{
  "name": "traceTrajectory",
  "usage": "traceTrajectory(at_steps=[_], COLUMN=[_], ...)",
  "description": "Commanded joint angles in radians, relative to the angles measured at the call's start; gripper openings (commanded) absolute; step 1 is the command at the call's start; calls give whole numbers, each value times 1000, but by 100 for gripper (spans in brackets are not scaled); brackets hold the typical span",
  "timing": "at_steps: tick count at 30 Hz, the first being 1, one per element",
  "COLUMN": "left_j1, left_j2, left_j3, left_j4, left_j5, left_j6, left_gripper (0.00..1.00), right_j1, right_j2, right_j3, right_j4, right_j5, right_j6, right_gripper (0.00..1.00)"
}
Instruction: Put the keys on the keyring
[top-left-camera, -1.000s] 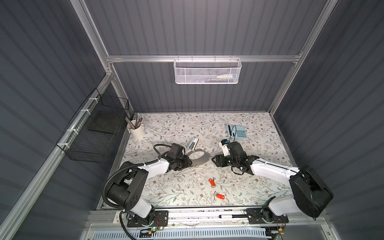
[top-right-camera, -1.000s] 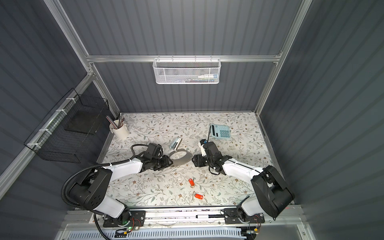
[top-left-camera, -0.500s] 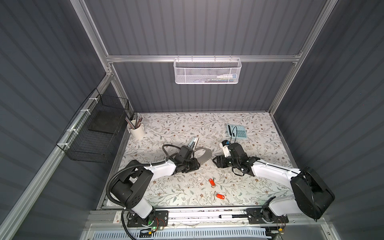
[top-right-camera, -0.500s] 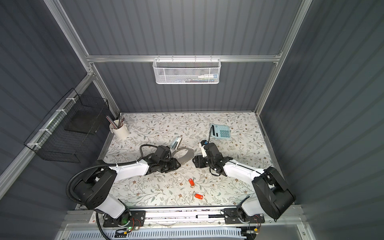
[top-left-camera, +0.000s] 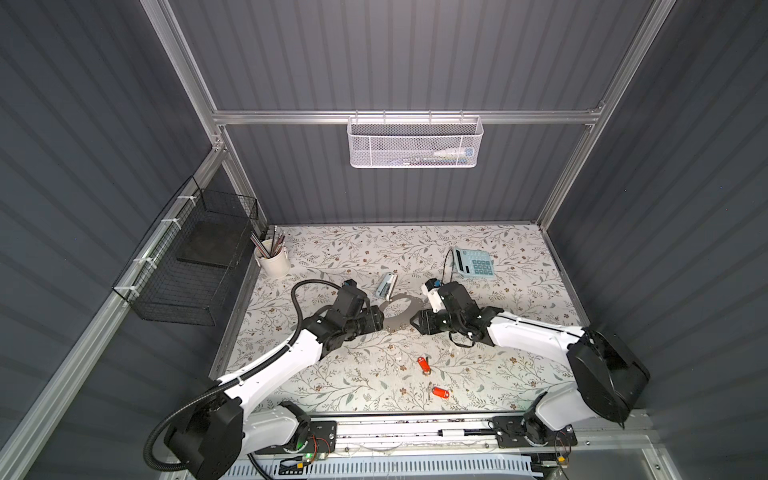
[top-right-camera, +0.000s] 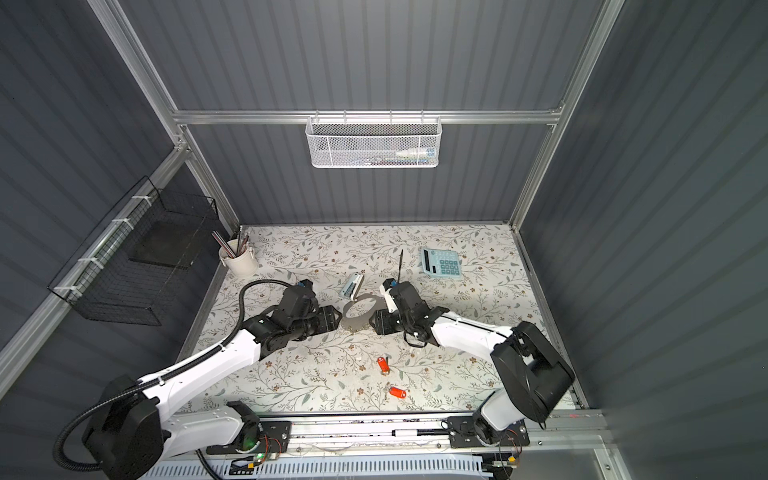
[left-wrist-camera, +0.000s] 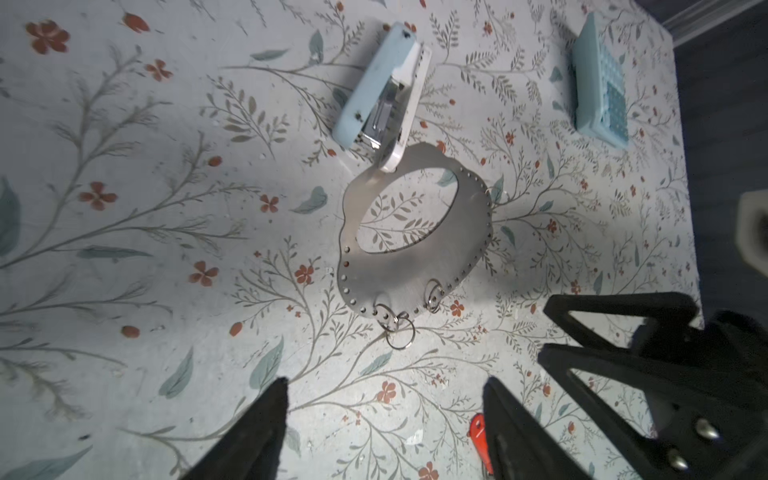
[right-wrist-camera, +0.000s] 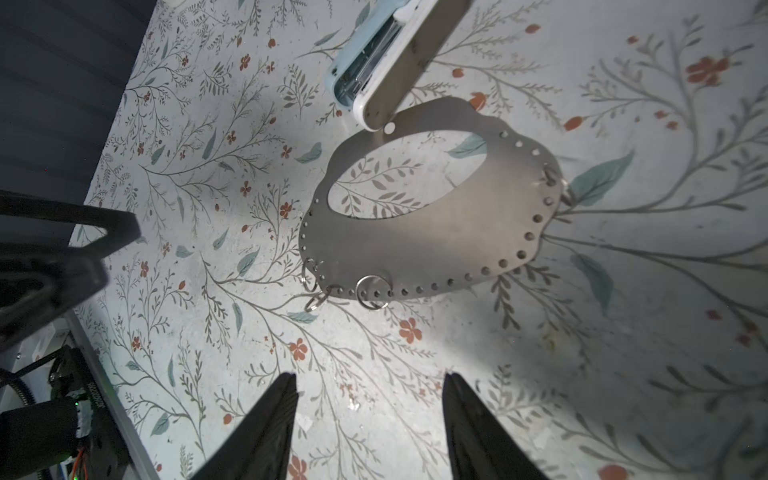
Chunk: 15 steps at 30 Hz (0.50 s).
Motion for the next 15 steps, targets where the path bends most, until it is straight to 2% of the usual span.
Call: traceTrajectory(at_steps=[1, 5, 15], left_j1=[8, 9, 10], left_j2=[-52, -94, -225], left_j3=[4, -25, -72], left_j4=[-76, -55, -95], left_j5=[-82, -76, -116], left_j6=[45, 71, 64], left_gripper=[97, 100, 100], right_j1=[47, 94, 111], right_j2=[62, 132, 292], right_j3=[90, 174, 324], right_j4=[-83, -104, -176], right_j5=[14, 21, -17], right_j6=[95, 68, 7], right_gripper=[58, 56, 41])
